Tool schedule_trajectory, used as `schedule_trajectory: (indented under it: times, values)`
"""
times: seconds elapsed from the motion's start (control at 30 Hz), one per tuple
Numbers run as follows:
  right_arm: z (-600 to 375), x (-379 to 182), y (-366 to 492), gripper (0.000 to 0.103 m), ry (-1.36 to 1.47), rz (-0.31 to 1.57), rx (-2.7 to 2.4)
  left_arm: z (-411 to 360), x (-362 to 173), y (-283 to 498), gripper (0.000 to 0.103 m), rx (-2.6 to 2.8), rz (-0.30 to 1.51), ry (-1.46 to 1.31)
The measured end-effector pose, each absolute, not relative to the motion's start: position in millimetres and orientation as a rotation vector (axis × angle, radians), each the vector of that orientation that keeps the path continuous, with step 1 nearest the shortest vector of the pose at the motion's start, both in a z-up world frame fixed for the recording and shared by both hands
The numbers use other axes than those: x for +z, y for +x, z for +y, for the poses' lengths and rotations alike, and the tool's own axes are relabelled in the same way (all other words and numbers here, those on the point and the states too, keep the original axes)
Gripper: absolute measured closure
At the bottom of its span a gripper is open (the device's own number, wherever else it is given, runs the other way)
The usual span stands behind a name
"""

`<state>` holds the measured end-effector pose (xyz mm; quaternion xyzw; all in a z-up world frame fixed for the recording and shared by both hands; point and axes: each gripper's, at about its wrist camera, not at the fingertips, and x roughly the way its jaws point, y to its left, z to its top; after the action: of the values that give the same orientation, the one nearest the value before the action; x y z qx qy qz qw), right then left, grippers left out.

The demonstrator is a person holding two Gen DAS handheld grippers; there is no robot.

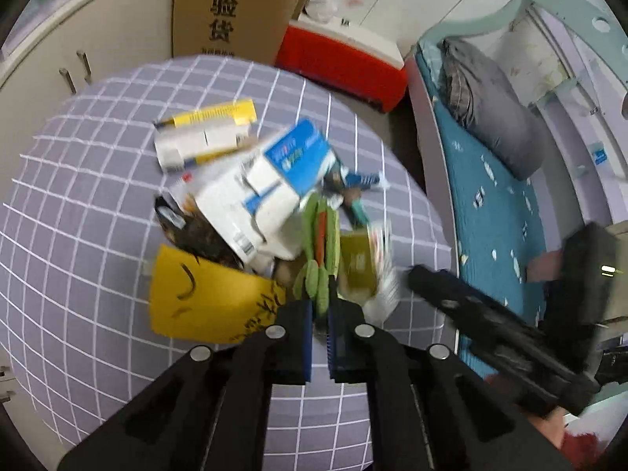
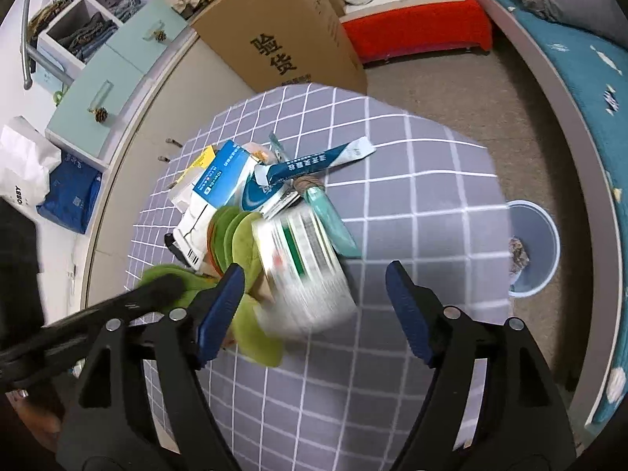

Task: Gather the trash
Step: 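Grasp the white medicine box with the right gripper while the left grasps the green plush, then carry both items over the blue bin and open both grippers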

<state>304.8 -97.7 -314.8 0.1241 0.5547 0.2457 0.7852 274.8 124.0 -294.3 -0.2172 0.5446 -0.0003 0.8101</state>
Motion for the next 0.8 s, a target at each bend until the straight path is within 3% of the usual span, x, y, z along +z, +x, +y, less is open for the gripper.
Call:
schedule_trajectory:
  times: [0.27,0.3,0.33,0.8]
  values:
    - [-71,-345,316,0.030,0.251,1.305,0.588,131,-280,278,0.098,0.022,1.130,-0.472]
    - [-71,-346,316,0.044,0.246,1.314,0.599,130,-278,277,0.098,0.025,1.125,-0.471]
    - [-71,-347,316,0.051,0.236,1.320,0.601,130,-277,276,0.098,0.022,1.122,-0.472]
    - [-153,-271,308,0.051,0.304,1.173,0.528,64,-207,291,0.098,-0.180,0.990,-0.453]
